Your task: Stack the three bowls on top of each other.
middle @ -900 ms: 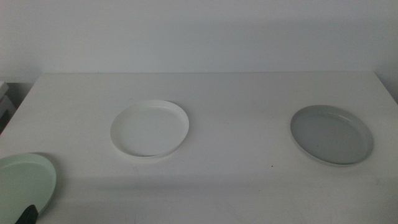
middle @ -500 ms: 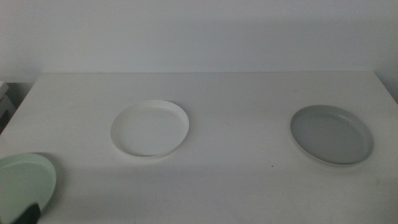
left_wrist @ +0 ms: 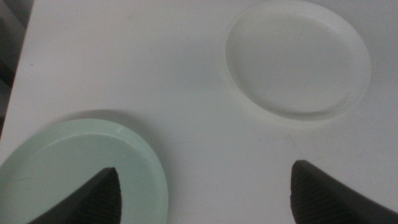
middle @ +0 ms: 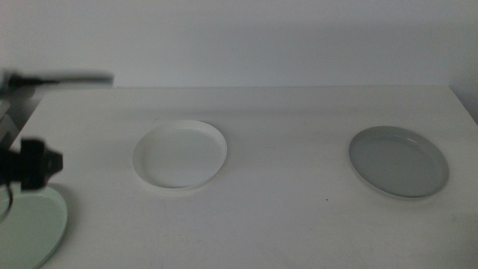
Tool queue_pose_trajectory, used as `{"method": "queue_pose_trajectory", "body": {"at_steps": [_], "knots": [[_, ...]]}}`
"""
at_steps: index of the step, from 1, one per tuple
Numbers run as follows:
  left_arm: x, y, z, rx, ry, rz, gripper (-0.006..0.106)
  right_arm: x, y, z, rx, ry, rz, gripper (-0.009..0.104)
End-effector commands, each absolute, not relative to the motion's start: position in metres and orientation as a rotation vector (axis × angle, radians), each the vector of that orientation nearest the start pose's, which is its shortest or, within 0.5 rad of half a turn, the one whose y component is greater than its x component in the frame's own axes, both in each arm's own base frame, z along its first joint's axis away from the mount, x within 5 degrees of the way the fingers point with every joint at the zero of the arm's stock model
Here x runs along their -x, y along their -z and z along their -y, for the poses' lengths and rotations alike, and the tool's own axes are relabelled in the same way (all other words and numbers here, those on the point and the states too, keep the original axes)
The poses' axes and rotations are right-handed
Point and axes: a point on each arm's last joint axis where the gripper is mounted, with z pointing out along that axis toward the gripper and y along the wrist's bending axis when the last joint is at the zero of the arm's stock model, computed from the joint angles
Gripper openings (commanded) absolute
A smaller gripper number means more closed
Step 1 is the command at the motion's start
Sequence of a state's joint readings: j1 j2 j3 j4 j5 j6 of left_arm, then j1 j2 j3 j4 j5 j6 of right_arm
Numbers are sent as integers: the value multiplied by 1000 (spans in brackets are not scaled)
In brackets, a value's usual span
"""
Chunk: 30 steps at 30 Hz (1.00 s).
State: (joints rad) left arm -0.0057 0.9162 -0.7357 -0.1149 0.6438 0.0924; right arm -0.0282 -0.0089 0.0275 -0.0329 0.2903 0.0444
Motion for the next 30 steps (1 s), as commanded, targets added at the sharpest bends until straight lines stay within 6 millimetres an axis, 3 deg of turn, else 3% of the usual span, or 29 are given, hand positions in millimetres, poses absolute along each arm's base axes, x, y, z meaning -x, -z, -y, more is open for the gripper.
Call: {"method": "queue_pose_trajectory", "body": {"at_steps": [1, 6, 10, 19, 26, 30], "knots": [[-196, -333, 9, -24, 117, -2292, 89, -54, -189, 3, -30, 40, -1675, 54], [-228, -352, 11, -40, 126, -2360, 89, -54, -189, 3, -30, 40, -1675, 54], [-249, -356, 12, -35, 141, -2374, 89, -54, -189, 3, -30, 40, -1675, 54], [-280, -344, 15, 4, 197, -2357, 89, -54, -189, 3, -30, 40, -1675, 54], [-320, -338, 17, -33, 219, -2516, 89, -54, -189, 3, -30, 40, -1675, 54], [-346, -325, 19, -40, 245, -2615, 89, -54, -189, 3, -30, 40, -1675, 54]]}}
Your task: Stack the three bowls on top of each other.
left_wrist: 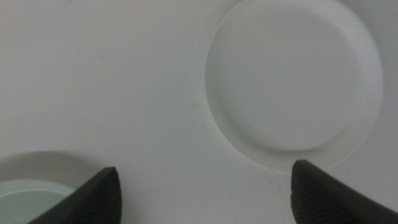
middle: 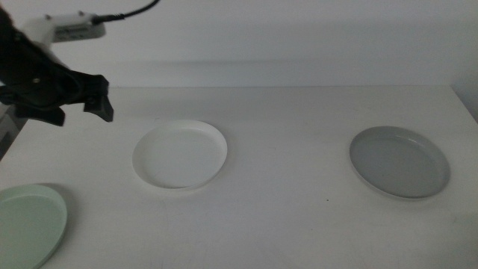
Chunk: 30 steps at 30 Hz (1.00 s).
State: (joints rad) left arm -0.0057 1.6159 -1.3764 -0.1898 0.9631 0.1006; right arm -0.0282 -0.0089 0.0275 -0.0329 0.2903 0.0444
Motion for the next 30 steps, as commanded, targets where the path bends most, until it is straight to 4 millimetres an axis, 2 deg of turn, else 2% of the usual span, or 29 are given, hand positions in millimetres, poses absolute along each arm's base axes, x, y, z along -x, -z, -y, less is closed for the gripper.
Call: {"method": "queue_pose_trajectory", "body": {"at_steps": [1, 7, 13, 21, 25, 30], "knots": [[-353, -320, 20, -38, 252, -2635, 89, -54, -189, 3, -30, 40, -1675, 54], [-386, -282, 23, -4, 291, -2722, 89, -54, -189, 3, -30, 40, -1675, 54], [-413, -251, 44, -122, 218, -2778, 88, -54, -189, 3, -30, 40, -1675, 54], [-435, -213, 55, -88, 199, -2809, 77, -54, -189, 3, -30, 40, -1675, 54], [-440, -196, 59, -79, 218, -2827, 64, -54, -189, 3, -30, 40, -1675, 54], [-441, -188, 60, -75, 226, -2848, 31, -54, -189, 3, -30, 40, -1675, 54]]}}
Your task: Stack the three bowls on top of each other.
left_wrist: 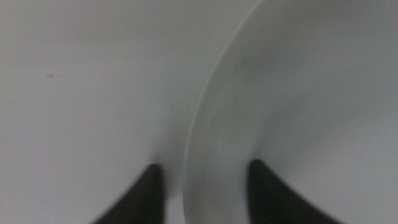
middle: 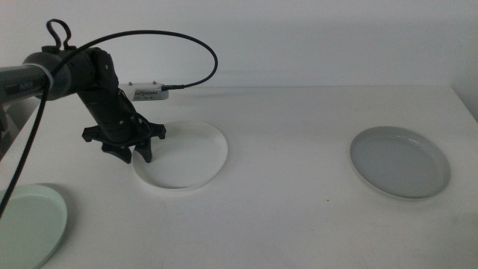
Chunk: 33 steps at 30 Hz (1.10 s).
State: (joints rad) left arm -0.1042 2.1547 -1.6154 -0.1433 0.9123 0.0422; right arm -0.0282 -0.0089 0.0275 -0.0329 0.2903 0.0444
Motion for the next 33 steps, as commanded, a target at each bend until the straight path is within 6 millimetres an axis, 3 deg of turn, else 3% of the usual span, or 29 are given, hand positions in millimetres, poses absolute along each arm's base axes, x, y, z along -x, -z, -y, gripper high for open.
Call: {"method": "queue_pose_trajectory", "body": {"at_steps": [1, 4, 7, 12, 17, 25, 33], "knots": [[-441, -188, 60, -77, 221, -2848, 21, -54, -189, 3, -30, 40, -1675, 54], [-440, -190, 59, -84, 209, -2843, -5, -54, -189, 3, -30, 40, -1675, 54], [-437, -207, 58, -87, 197, -2810, -5, -54, -189, 3, -30, 40, -1675, 54], [-420, -261, 61, -84, 229, -2702, -5, -54, -189, 3, -30, 40, -1675, 54], [-401, -296, 87, -169, 253, -2612, -5, -54, -189, 3, -30, 40, -1675, 54], [-395, -302, 151, -255, 344, -2585, -5, -54, -189, 3, -30, 40, -1675, 54], [-403, -270, 201, -310, 394, -2631, -5, -54, -189, 3, -30, 40, -1675, 54]]}}
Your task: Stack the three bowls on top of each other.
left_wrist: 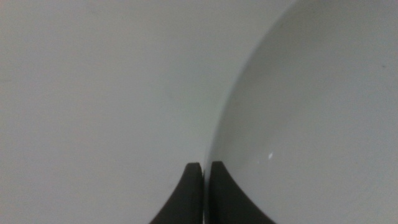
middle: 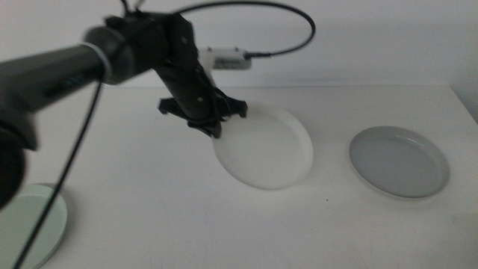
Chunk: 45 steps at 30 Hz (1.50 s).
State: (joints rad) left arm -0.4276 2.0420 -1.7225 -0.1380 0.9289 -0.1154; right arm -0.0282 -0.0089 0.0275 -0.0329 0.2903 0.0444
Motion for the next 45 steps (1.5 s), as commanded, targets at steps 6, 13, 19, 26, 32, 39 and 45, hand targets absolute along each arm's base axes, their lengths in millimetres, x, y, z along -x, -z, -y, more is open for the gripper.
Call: {"method": "queue_pose_trajectory", "body": {"at_steps": [6, 13, 19, 26, 32, 39, 45], "knots": [[-410, -239, 222, -304, 462, -2663, -5, -54, -189, 3, -30, 40, -1675, 54], [-416, -218, 227, -299, 458, -2688, -5, -54, -189, 3, -30, 40, -1675, 54], [-418, -220, 221, -343, 381, -2670, 13, -54, -189, 3, -30, 40, -1675, 54], [-412, -249, 214, -456, 325, -2599, 77, -54, -189, 3, -30, 40, -1675, 54], [-398, -311, 174, -415, 252, -2527, 90, -54, -189, 3, -30, 40, -1675, 54], [-370, -369, 80, -224, 84, -2610, 90, -54, -189, 3, -30, 40, -1675, 54], [-341, -391, 2, -15, -21, -2688, 90, -54, -189, 3, -30, 40, -1675, 54]]}}
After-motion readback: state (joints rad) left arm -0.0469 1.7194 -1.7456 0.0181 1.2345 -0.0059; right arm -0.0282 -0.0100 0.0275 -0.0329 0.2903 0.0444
